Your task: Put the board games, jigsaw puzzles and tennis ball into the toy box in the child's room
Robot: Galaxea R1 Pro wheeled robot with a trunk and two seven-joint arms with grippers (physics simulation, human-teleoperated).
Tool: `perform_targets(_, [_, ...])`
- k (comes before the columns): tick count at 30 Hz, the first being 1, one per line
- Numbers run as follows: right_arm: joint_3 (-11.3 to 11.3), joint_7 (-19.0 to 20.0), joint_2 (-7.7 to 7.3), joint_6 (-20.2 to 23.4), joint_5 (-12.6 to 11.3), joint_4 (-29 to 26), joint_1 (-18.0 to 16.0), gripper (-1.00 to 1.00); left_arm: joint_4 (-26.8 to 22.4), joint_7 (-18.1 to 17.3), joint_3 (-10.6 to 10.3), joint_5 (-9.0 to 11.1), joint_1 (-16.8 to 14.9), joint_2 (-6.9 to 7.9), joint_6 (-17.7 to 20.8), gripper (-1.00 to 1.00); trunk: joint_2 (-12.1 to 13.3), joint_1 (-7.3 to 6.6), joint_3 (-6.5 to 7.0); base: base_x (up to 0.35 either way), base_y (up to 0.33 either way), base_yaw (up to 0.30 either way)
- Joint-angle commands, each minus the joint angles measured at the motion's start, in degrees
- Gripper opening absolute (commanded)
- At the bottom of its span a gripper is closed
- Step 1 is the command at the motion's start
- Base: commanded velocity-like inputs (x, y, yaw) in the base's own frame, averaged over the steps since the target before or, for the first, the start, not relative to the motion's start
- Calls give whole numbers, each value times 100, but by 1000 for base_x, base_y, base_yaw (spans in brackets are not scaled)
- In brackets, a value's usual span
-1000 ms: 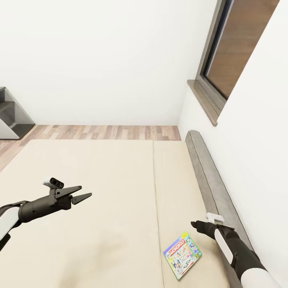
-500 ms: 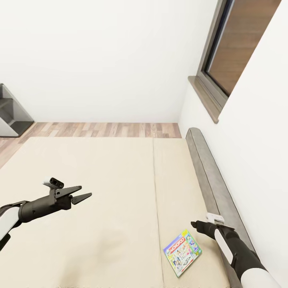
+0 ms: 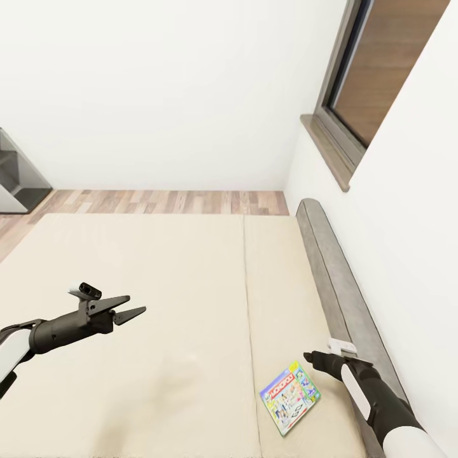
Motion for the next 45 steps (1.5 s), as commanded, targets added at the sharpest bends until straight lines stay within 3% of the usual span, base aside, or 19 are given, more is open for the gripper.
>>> perform_targets(1, [-16,25,2,33,1,-8,-1,100,3,-14,-11,14,-6,7,19,100,-10,3,-18,0,0,0])
perform_targets(27, [-16,24,5,25,-4,-8,-1,100,3,0,-11,14,-6,-2,10,100,-10,3,-246,0,0,0])
perform_targets(45, [-23,16,113,18,-8,45,-170,100,3,-12,-16,14,-6,-42,10,100,-10,3,-405,0,0,0])
